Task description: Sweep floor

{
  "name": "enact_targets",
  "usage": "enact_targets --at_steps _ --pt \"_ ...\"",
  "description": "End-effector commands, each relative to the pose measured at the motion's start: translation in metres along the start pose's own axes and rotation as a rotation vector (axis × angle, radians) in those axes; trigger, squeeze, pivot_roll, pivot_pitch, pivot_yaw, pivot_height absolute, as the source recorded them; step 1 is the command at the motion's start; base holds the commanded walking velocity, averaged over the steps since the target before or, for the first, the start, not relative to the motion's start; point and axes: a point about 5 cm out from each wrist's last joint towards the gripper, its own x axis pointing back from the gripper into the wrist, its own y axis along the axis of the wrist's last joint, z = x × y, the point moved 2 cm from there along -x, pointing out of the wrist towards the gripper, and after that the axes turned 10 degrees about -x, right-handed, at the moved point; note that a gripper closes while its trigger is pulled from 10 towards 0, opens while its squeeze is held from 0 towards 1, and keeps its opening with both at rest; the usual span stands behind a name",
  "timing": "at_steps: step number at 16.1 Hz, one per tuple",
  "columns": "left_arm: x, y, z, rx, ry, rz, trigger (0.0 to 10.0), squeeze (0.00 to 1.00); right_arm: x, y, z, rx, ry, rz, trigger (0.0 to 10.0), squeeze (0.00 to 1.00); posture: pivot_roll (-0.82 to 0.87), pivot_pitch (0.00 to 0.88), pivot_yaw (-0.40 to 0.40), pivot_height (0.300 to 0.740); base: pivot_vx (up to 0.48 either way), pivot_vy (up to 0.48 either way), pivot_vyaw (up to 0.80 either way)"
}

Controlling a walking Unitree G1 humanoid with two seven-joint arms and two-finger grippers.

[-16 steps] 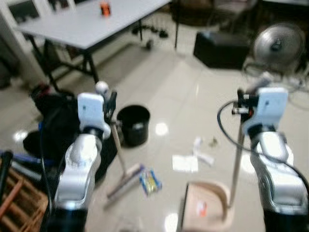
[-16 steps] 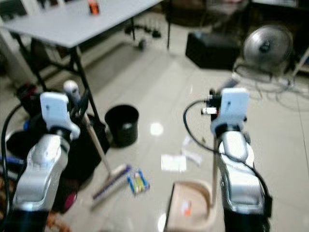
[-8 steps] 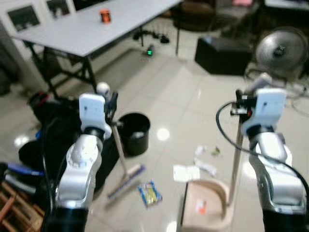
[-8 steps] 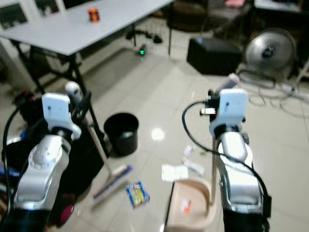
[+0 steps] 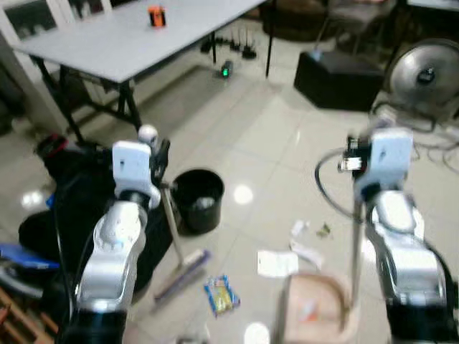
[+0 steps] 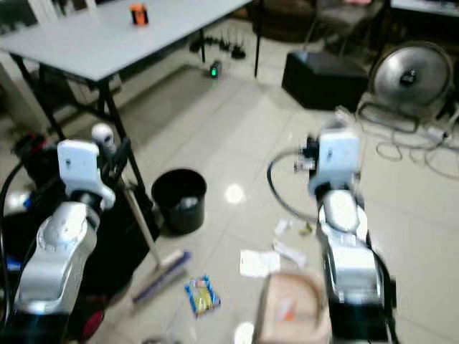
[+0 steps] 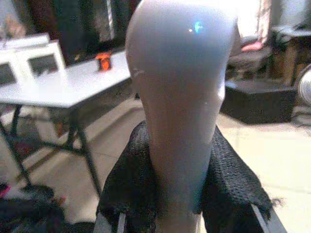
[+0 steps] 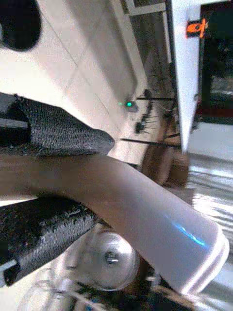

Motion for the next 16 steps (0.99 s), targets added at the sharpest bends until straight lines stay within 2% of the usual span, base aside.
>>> enact_targets --at_steps 1,6,8,9,10,13,15,16 --pt "-0.001 -0.01 0.014 -0.001 0.077 0.024 10.0 0.0 -0.001 -0.002 0.011 -0.05 0.046 -0.017 10.0 0.0 0.07 0.129 0.022 0.74 0.0 0.0 0.0" --pt "-0.009 -0.01 0.013 0.004 0.098 -0.047 10.0 0.0 -0.009 -0.012 0.011 -0.044 0.067 -0.051 10.0 0.0 0.09 0.223 0.05 0.74 0.0 0.0 0.0" --pt "-0.012 -0.006 0.016 -0.01 0.128 -0.096 10.0 0.0 -0.014 -0.007 0.018 -0.029 0.114 -0.097 10.0 0.0 0.11 0.28 0.057 0.74 0.0 0.0 0.0" --pt "-0.014 -0.005 0.017 -0.01 0.141 -0.113 10.0 0.0 -0.016 -0.006 0.02 -0.022 0.134 -0.107 10.0 0.0 0.11 0.28 0.057 0.74 0.0 0.0 0.0" --pt "-0.02 -0.005 0.021 -0.01 0.182 -0.131 10.0 0.0 -0.022 -0.005 0.026 -0.015 0.183 -0.135 10.0 0.0 0.12 0.302 0.061 0.74 0.0 0.0 0.0" --pt "-0.029 -0.007 0.027 0.03 0.25 -0.13 10.0 0.0 -0.027 -0.006 0.034 0.025 0.251 -0.167 10.0 0.0 0.12 0.341 0.072 0.74 0.0 0.0 0.0" --pt "-0.035 -0.009 0.024 0.06 0.265 -0.137 10.0 0.0 -0.031 -0.006 0.039 0.056 0.279 -0.194 10.0 0.0 0.12 0.356 0.073 0.74 0.0 0.0 0.0" --pt "-0.038 -0.01 0.015 0.091 0.255 -0.145 10.0 0.0 -0.032 -0.009 0.046 0.062 0.297 -0.203 10.0 0.0 0.12 0.365 0.071 0.74 0.0 0.0 0.0"
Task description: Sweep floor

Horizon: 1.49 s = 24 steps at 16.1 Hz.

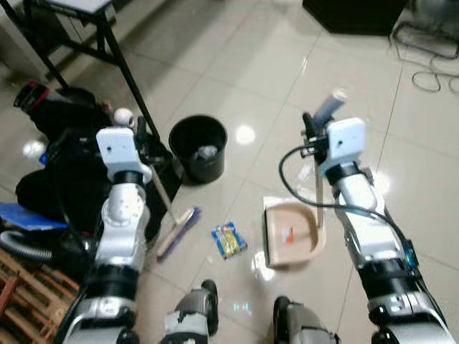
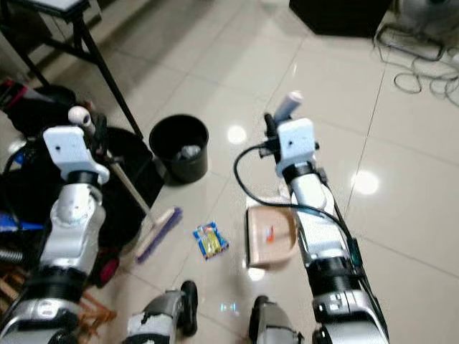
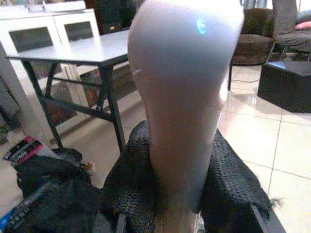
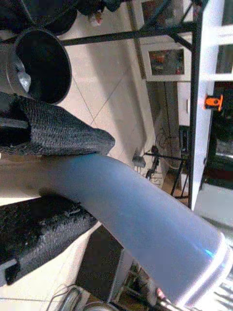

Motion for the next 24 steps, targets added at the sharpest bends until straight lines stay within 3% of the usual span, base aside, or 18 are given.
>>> enact_targets --at_steps 1,4,5,8,10,14,15,16,18,20,24 --pt "0.001 -0.003 -0.006 0.02 0.013 -0.009 10.0 0.0 0.0 -0.005 0.012 0.008 0.041 -0.011 10.0 0.0 0.12 0.367 0.073 0.74 0.0 0.0 0.0" --pt "0.001 -0.004 -0.016 0.037 0.022 -0.007 10.0 0.0 0.003 -0.012 0.029 0.024 0.078 -0.021 10.0 0.0 0.13 0.368 0.076 0.74 0.0 0.0 0.0" --pt "0.001 -0.008 -0.019 0.081 0.062 0.018 10.0 0.0 0.005 -0.018 0.037 0.047 0.085 -0.026 10.0 0.0 0.14 0.371 0.09 0.74 0.0 0.0 0.0" --pt "0.002 -0.011 -0.032 0.091 0.071 0.018 10.0 0.0 0.009 -0.027 0.05 0.033 0.061 -0.034 10.0 0.0 0.14 0.361 0.091 0.74 0.0 0.0 0.0" --pt "0.0 -0.012 -0.038 0.145 0.085 0.037 10.0 0.0 0.009 -0.032 0.059 0.016 0.05 -0.019 10.0 0.0 0.14 0.364 0.092 0.74 0.0 0.0 0.0" --pt "-0.002 -0.003 -0.061 0.261 0.048 0.035 10.0 0.0 0.009 -0.036 0.064 -0.038 -0.011 -0.006 10.0 0.0 0.16 0.378 0.103 0.74 0.0 0.0 0.0" --pt "-0.001 0.002 -0.076 0.359 0.034 0.044 10.0 0.0 0.008 -0.037 0.067 -0.061 -0.04 -0.003 10.0 0.0 0.15 0.361 0.105 0.74 0.0 0.0 0.0" --pt "-0.001 0.002 -0.076 0.359 0.034 0.044 10.0 0.0 0.008 -0.037 0.067 -0.061 -0.04 -0.003 10.0 0.0 0.15 0.361 0.105 0.74 0.0 0.0 0.0" --pt "-0.002 0.011 -0.091 0.494 0.026 0.068 10.0 0.0 0.003 -0.037 0.063 -0.108 -0.105 0.011 10.0 0.0 0.15 0.346 0.096 0.74 0.0 0.0 0.0" --pt "-0.005 0.02 -0.088 0.601 0.047 0.073 10.0 0.0 -0.006 -0.035 0.045 -0.21 -0.218 0.024 10.0 0.0 0.14 0.33 0.094 0.74 0.0 0.0 0.0" --pt "-0.018 0.029 -0.061 0.621 0.111 0.019 10.0 0.0 -0.012 -0.031 0.029 -0.273 -0.265 0.013 10.0 0.0 0.12 0.257 0.083 0.74 0.0 0.0 0.0"
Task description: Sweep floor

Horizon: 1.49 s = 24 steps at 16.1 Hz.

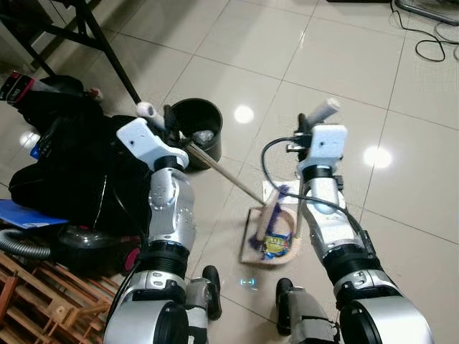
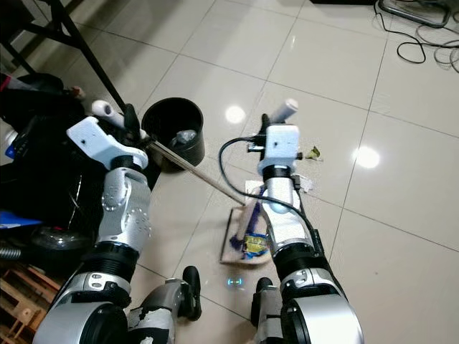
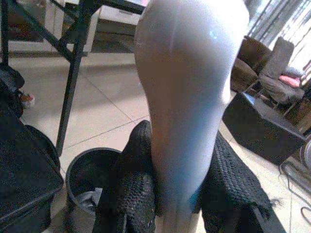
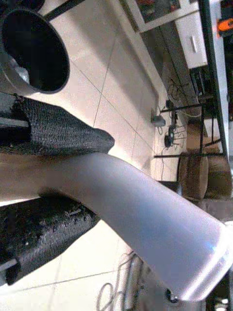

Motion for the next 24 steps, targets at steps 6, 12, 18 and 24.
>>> enact_targets --at_steps 6,12,18,24 --pt "-0.036 0.055 -0.013 -0.009 -0.133 -0.149 10.0 0.0 0.003 0.0 -0.011 -0.107 -0.026 0.009 10.0 0.0 0.1 0.178 0.071 0.74 0.0 0.0 0.0" --pt "-0.058 0.096 -0.022 -0.104 -0.332 -0.243 10.0 0.0 0.0 0.007 -0.018 -0.104 0.005 -0.006 10.0 0.0 0.09 0.111 0.056 0.74 0.0 0.0 0.0" --pt "-0.055 0.09 0.008 -0.336 -0.377 -0.189 10.0 0.0 0.002 0.023 -0.03 -0.088 0.02 -0.036 10.0 0.0 0.05 0.051 0.053 0.74 0.0 0.0 0.0" --pt "-0.024 0.07 0.041 -0.474 -0.378 -0.035 10.0 0.0 0.019 0.058 -0.062 -0.065 -0.034 -0.041 10.0 0.0 0.03 0.019 0.048 0.74 0.0 0.0 0.0"
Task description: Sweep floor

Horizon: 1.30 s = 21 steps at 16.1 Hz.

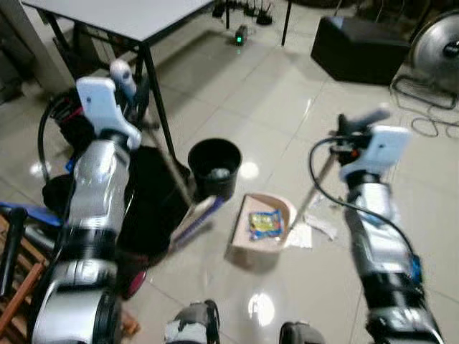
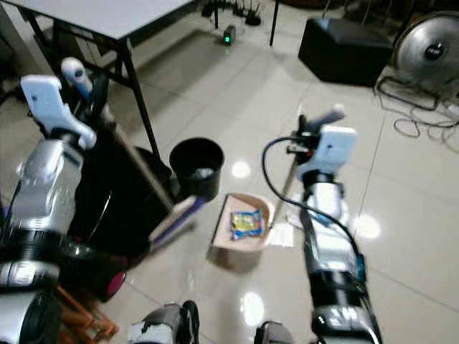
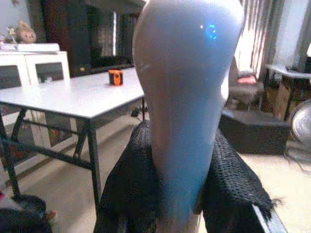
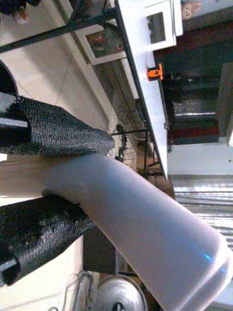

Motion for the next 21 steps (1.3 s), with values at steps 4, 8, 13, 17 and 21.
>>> enact_targets --at_steps 4,8,13,17,21 --pt "0.027 -0.009 -0.015 -0.011 -0.032 0.066 10.0 0.0 0.004 0.039 -0.01 0.005 -0.02 -0.014 10.0 0.0 0.02 0.005 0.057 0.74 0.0 0.0 0.0" --pt "0.058 -0.021 -0.033 0.007 -0.032 0.138 10.0 0.0 0.014 0.063 -0.012 -0.039 -0.055 0.007 10.0 0.0 0.0 0.004 0.047 0.74 0.0 -0.076 0.0" --pt "0.067 -0.019 -0.049 0.002 -0.062 0.171 10.0 0.0 0.017 0.073 -0.017 -0.07 -0.102 0.028 10.0 0.0 0.01 0.005 0.054 0.74 0.0 -0.471 0.0" --pt "0.068 -0.016 -0.051 -0.004 -0.071 0.173 10.0 0.0 0.015 0.079 -0.019 -0.074 -0.111 0.037 10.0 0.0 0.01 0.004 0.055 0.74 0.0 -0.329 0.0" --pt "0.067 -0.013 -0.052 -0.024 -0.075 0.177 10.0 0.0 0.006 0.097 -0.013 -0.066 -0.078 0.025 10.0 0.0 0.01 0.003 0.055 0.74 0.0 0.0 0.0"
